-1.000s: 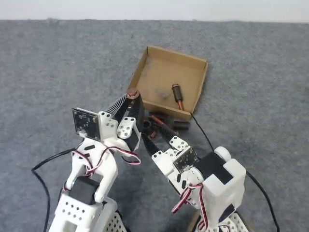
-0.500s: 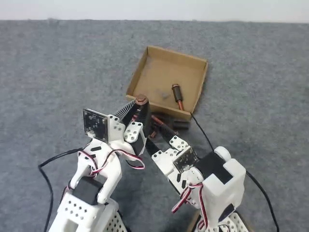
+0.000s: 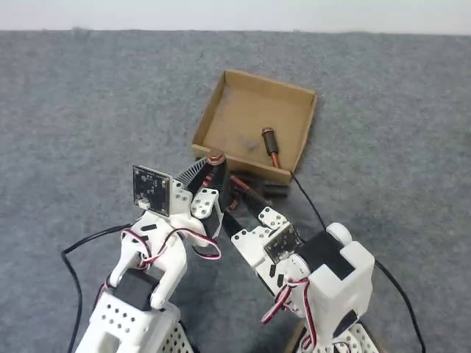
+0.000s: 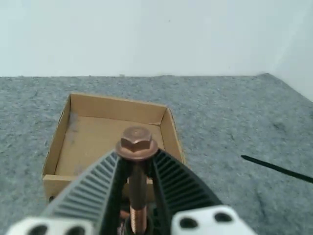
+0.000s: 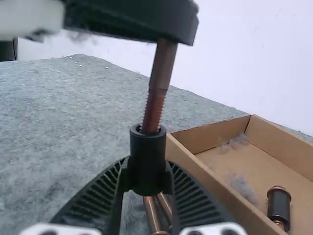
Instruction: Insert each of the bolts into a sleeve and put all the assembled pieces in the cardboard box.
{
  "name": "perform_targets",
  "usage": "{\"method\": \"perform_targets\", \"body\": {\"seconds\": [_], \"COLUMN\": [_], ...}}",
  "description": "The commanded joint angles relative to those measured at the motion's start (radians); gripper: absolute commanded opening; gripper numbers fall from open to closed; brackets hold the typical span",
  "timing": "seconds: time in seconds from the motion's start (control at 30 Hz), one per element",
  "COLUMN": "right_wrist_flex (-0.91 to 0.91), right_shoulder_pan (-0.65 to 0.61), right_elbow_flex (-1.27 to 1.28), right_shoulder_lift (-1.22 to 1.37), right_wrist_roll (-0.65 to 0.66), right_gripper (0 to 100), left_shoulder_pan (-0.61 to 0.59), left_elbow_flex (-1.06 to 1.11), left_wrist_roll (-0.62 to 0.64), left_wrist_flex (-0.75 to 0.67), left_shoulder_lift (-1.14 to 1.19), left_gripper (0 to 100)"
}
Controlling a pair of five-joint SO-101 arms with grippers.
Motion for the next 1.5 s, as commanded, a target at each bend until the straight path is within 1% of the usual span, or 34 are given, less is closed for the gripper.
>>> {"method": "perform_targets", "body": {"seconds": [0.0,0.37,0.6,0.93,1.0,1.1,1.17,1.47], "right_wrist_flex": [-0.001,-0.001,-0.001,-0.001,-0.001,-0.001,-0.002,-0.002], "right_shoulder_pan": [0.021,0.030,0.084,0.085,0.085,0.085,0.087,0.102], "right_elbow_flex": [-0.018,-0.018,-0.035,-0.035,-0.035,-0.035,-0.035,-0.044], "right_shoulder_lift": [-0.018,-0.018,-0.019,-0.019,-0.019,-0.019,-0.019,-0.019], "right_wrist_roll": [0.006,0.008,0.008,0.008,0.008,0.008,0.008,0.008], "right_gripper": [0.7,0.7,0.7,0.7,0.7,0.7,0.7,0.7], "left_shoulder_pan": [0.009,0.012,0.012,0.017,0.054,0.149,0.180,0.117], "left_elbow_flex": [-0.013,0.015,0.053,0.077,0.104,0.150,0.165,0.163], "left_wrist_roll": [0.015,0.014,0.011,0.011,0.011,0.011,0.009,0.009], "left_wrist_flex": [-0.002,0.003,0.000,0.002,-0.002,-0.003,-0.003,-0.005], "left_shoulder_lift": [-0.032,-0.034,-0.034,-0.034,-0.034,-0.034,-0.034,-0.034], "left_gripper": [1,1,1,1,1,1,1,1]}}
